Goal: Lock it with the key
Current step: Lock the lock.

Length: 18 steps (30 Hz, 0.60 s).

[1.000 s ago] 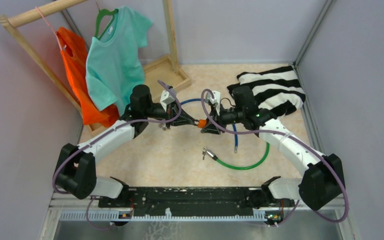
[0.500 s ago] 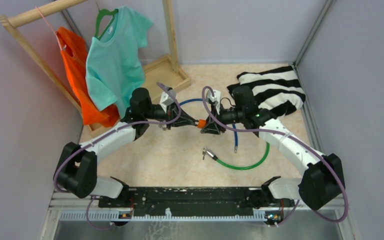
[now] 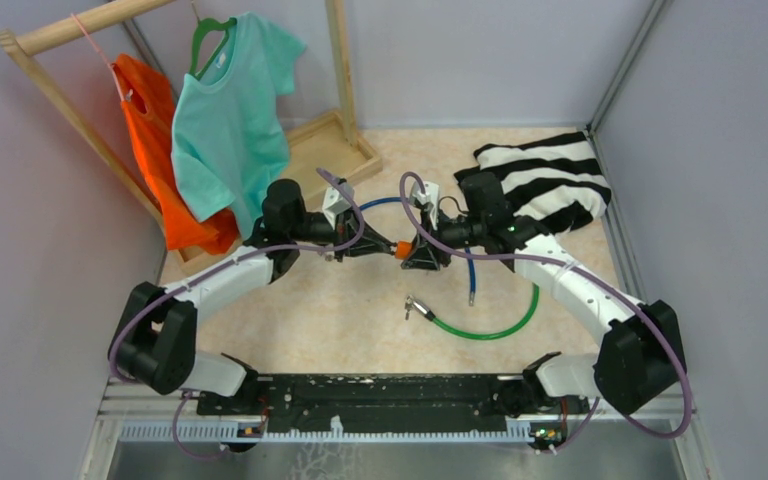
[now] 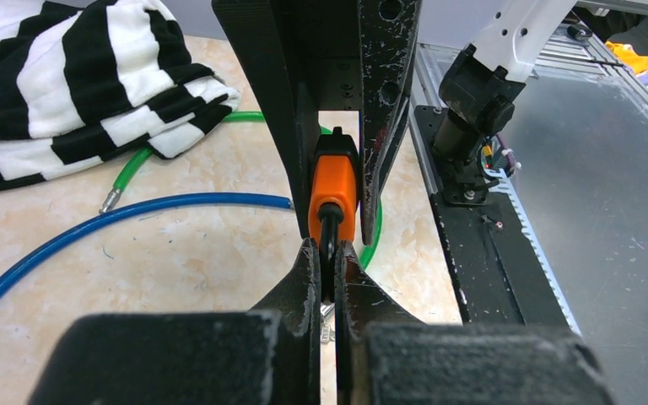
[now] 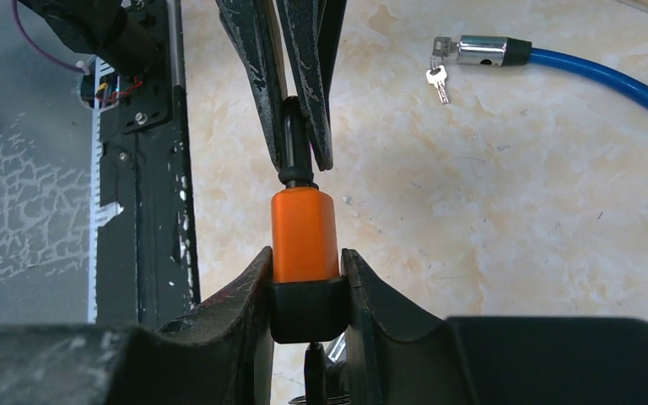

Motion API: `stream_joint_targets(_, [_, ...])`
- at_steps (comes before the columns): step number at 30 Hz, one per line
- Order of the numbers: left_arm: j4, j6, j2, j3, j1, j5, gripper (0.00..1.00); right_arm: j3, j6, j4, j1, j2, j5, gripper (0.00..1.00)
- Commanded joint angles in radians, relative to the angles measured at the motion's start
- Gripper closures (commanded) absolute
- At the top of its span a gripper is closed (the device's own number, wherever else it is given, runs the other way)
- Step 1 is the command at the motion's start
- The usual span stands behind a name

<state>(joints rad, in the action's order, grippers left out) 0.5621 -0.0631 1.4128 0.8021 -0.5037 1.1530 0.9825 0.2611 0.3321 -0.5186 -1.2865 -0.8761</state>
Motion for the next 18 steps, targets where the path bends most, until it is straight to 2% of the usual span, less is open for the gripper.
stream_joint_targets(1, [0.04, 0.003, 0.018, -0.017, -0.054, 0.011, 1.0, 0.12, -0.004, -0.156, -0.023, 0.002, -0.041, 1.0])
stream_joint_targets(18, [0.074, -0.008, 0.033, -0.034, -0.064, 0.016, 1.0, 0.154, 0.007, -0.139, -0.026, -0.012, -0.04, 1.0])
